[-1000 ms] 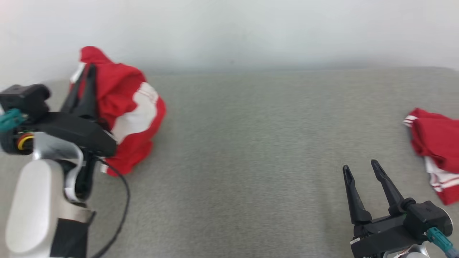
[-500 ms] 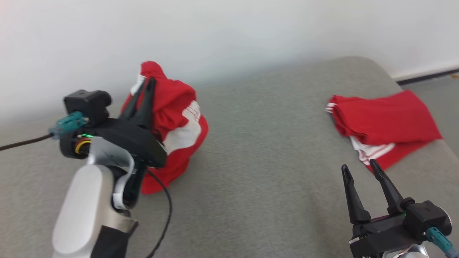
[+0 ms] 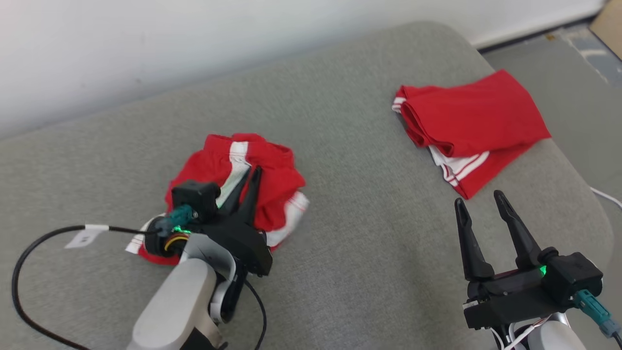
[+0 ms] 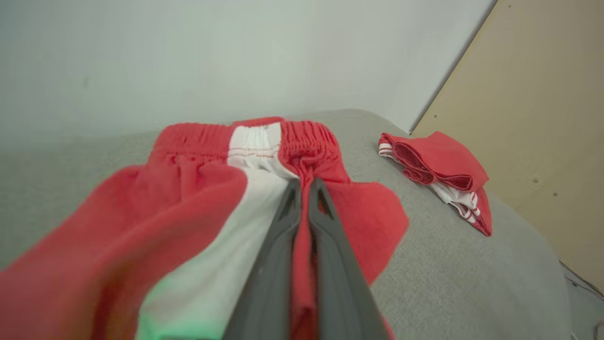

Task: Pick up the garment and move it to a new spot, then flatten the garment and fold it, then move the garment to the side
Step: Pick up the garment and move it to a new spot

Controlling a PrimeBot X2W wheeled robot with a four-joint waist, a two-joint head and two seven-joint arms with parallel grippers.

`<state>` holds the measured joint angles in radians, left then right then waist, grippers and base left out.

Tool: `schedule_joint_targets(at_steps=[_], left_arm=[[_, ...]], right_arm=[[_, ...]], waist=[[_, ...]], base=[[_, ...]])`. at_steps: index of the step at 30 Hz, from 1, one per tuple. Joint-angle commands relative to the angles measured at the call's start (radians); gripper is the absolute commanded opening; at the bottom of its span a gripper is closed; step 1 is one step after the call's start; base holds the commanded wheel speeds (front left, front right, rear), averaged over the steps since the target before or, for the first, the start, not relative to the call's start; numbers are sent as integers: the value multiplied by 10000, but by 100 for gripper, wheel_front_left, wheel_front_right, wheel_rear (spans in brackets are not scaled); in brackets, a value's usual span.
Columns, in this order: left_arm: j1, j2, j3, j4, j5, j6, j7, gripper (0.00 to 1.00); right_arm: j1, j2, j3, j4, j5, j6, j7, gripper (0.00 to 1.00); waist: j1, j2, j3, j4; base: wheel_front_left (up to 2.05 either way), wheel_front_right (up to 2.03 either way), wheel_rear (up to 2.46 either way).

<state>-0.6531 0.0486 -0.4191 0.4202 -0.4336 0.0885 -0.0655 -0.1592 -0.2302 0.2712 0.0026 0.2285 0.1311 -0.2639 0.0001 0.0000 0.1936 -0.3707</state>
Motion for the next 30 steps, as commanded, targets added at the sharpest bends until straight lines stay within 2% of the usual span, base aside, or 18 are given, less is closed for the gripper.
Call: schedule_joint_targets(at_steps=[1,7,9,10,11,12,17,22,30], left_arm=[[-89,40,-89,92,-99,-31,-208,0],[-622,37,-1266,1230,-1289,132,-1031,0],[-828,38,-1641,1517,-1517,174,-1166,43],[-912,38,-1786,1623,-1626,216,-1252,50],[-1015,37,-1938,1711,-1693,279,-1328,96],[-1083,36,-2084,1786,-1765,301,-1394,100],[-1152,38,-2548,1678,-1918,442,-1725,100],[-631,246,-2374,1083,-1476,771,-1956,100],[1520,1025,-1257,-1742,-281,1545,-2004,100]], right_arm=[[-79,32,-4,-4,23,-8,-7,100],[-141,83,-33,-8,-41,-8,-7,100],[-144,117,-17,16,-69,-8,-7,100],[-133,118,0,26,-80,-8,-7,100],[-129,113,21,35,-81,-8,-7,100],[-123,100,19,42,-85,-8,-7,100],[-54,19,160,74,-1,-8,-5,100],[123,-77,357,79,102,-8,-5,100],[456,-206,540,232,179,-8,-7,100]], waist=[[-1,0,600,-499],[-1,0,760,-525],[-1,0,742,-490],[-1,0,715,-463],[-1,0,676,-422],[-1,0,626,-374],[-1,0,216,-27],[-1,0,-350,563],[-1,0,-1152,1700]], base=[[0,0,0],[0,0,0],[0,0,0],[0,0,0],[0,0,0],[0,0,0],[0,0,0],[0,0,0],[0,0,0]])
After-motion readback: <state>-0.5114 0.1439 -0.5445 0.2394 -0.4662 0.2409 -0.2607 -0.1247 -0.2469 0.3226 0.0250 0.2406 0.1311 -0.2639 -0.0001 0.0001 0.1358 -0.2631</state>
